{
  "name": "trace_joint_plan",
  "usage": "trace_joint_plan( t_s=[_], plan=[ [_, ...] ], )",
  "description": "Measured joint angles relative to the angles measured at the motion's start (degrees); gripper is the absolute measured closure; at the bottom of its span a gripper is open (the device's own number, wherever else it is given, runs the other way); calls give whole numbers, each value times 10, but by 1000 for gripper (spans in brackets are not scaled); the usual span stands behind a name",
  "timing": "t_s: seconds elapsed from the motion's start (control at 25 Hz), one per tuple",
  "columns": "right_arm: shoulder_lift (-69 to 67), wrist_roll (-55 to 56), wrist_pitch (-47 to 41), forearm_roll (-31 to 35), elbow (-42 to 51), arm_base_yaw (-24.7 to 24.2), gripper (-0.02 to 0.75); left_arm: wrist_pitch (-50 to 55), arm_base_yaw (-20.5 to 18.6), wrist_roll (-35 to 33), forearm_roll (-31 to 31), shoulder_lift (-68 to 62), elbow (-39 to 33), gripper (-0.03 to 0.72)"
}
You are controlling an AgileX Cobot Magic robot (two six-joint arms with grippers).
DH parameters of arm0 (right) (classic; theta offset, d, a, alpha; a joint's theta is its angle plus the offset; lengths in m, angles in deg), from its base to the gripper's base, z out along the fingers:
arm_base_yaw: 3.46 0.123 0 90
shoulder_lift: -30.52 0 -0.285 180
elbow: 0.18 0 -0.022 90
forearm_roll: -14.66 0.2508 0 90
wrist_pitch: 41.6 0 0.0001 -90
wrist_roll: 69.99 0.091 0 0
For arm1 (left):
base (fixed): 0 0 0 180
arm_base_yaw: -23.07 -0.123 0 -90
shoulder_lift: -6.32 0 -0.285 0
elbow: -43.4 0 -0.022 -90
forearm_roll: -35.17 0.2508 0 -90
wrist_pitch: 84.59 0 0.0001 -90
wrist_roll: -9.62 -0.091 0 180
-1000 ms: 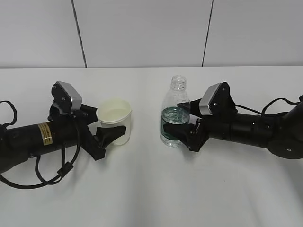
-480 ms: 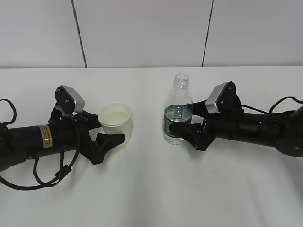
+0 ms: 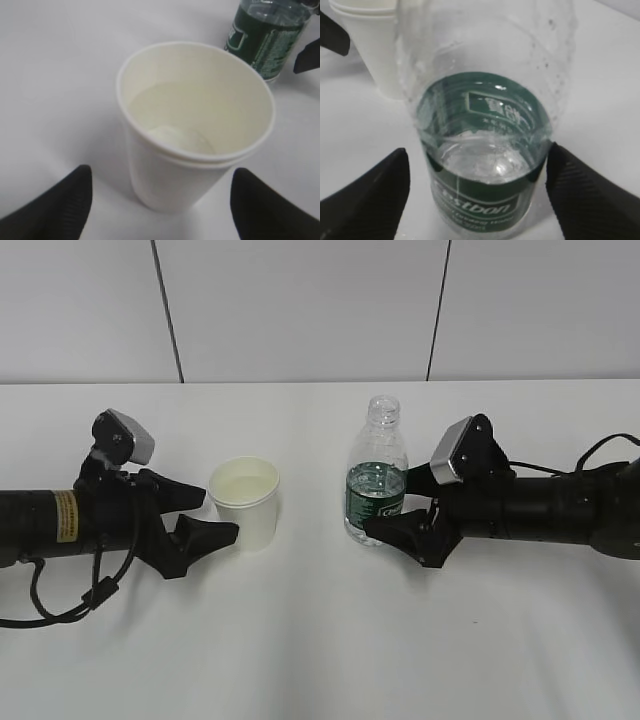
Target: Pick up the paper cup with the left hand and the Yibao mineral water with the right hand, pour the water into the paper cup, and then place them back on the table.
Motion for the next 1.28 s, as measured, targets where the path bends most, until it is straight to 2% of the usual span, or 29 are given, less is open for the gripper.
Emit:
trace_joint_plan(
  t_s=[0.2, 0.48, 0.72, 1.0, 1.28],
  plan=[
    [4, 8, -27, -10, 0, 0, 120, 34, -12, 51, 73, 24, 0, 127],
    [37, 12, -114, -16, 0, 0, 132, 106, -12, 77, 102, 66, 0, 127],
    [55, 62, -159, -69, 0, 0, 141, 128, -12, 150, 158, 81, 0, 127],
    [84, 113, -219, -135, 0, 0, 144, 150, -12, 189, 188, 98, 0, 127],
    [120, 179, -252, -177, 0, 0, 144, 174, -12, 290, 246, 116, -1, 141]
  ],
)
